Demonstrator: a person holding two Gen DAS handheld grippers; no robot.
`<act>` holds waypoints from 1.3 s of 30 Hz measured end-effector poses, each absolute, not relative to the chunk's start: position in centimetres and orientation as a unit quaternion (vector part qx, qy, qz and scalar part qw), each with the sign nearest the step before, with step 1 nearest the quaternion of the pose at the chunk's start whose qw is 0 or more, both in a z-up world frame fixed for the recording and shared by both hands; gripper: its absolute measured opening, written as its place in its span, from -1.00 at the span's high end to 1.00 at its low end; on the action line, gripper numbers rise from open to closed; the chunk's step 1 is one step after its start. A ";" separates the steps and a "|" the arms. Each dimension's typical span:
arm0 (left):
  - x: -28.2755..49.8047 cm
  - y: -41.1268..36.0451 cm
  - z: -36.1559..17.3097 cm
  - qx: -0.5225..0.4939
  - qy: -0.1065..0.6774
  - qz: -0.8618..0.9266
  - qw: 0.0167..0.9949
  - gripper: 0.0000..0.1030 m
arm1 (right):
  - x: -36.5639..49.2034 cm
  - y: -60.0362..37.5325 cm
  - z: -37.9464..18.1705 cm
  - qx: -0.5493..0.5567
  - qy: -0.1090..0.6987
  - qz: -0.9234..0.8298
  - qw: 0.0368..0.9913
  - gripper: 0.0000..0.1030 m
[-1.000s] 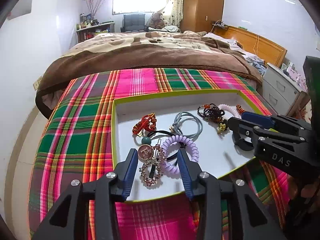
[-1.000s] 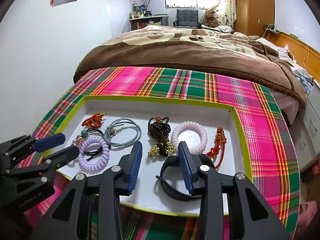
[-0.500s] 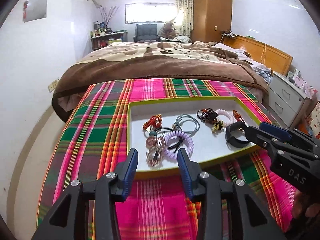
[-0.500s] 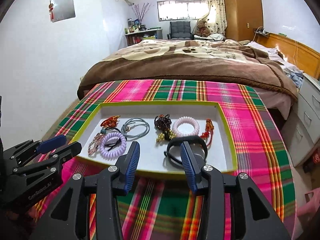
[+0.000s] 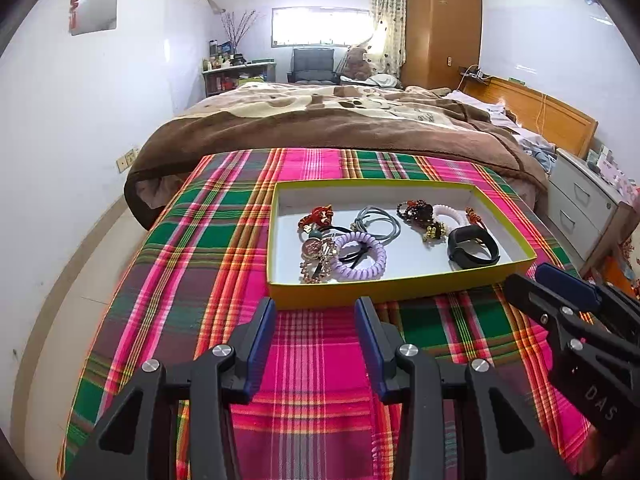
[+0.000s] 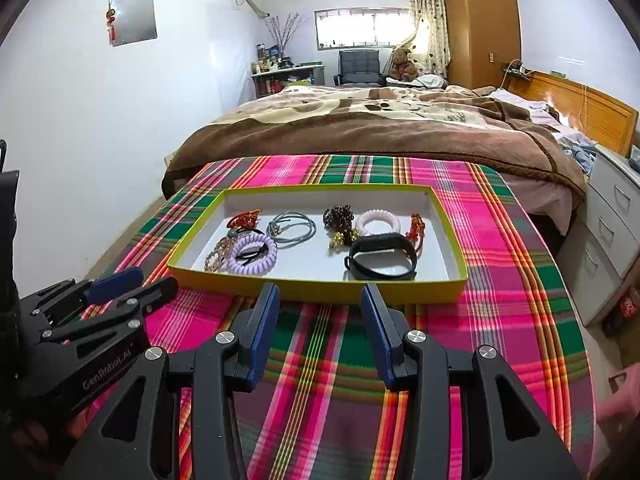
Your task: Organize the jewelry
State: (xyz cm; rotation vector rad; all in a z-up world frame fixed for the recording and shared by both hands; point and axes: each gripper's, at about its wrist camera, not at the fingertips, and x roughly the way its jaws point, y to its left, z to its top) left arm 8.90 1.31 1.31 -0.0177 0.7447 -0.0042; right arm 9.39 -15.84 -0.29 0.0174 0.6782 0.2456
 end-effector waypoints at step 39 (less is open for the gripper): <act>6.7 1.2 2.7 -0.012 0.348 -0.007 0.937 0.21 | 7.8 -15.7 0.0 0.015 0.329 0.120 0.937 0.16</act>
